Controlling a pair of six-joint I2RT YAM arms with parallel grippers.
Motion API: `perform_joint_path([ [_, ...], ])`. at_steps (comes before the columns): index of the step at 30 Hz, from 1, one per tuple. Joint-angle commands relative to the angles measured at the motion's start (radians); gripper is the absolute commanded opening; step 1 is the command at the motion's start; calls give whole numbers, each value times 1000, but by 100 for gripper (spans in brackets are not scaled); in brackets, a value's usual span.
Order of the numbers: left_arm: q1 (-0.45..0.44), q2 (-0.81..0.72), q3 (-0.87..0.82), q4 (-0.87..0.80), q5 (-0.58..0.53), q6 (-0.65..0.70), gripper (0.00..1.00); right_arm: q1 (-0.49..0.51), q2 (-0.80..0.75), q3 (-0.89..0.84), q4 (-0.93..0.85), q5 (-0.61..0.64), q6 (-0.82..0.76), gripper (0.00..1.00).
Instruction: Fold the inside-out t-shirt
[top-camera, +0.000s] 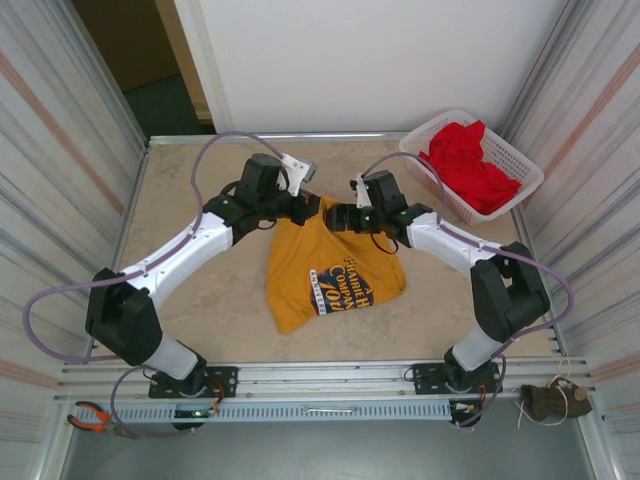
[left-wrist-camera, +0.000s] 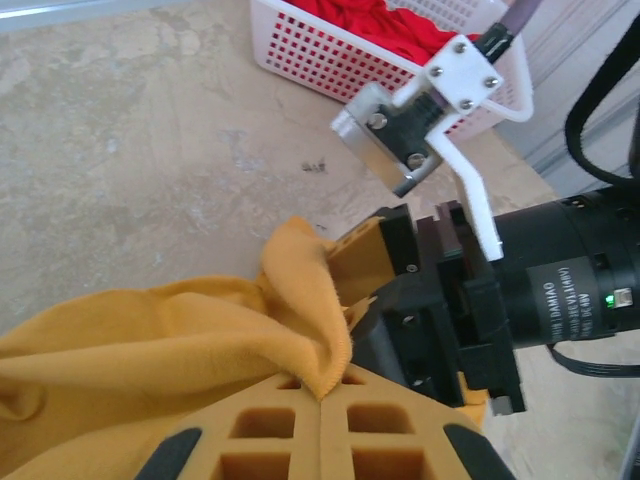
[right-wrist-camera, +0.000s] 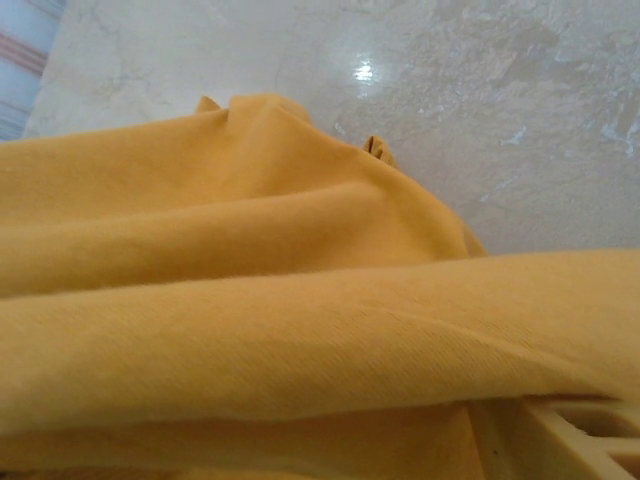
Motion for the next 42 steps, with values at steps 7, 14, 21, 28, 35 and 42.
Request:
perform_joint_path([
  [7,-2,-66,-29,69,85,-44,0,29,127,99,32,103,46,39],
  [14,159,-80,-177,140,-4,-175,0,-25,-61,56,-28,-154,-46,0],
  [21,207,76,-151,137,-65,-169,0,-60,-262,-82,60,-468,-39,0],
  [28,208,113,-118,117,-49,-148,33,-101,-281,-128,123,-558,3,0],
  [35,203,-183,-325,187,-38,-244,53,-135,-258,-153,172,-562,40,0],
  [42,82,-316,-430,396,30,-519,57,-135,-238,-153,190,-554,58,0],
])
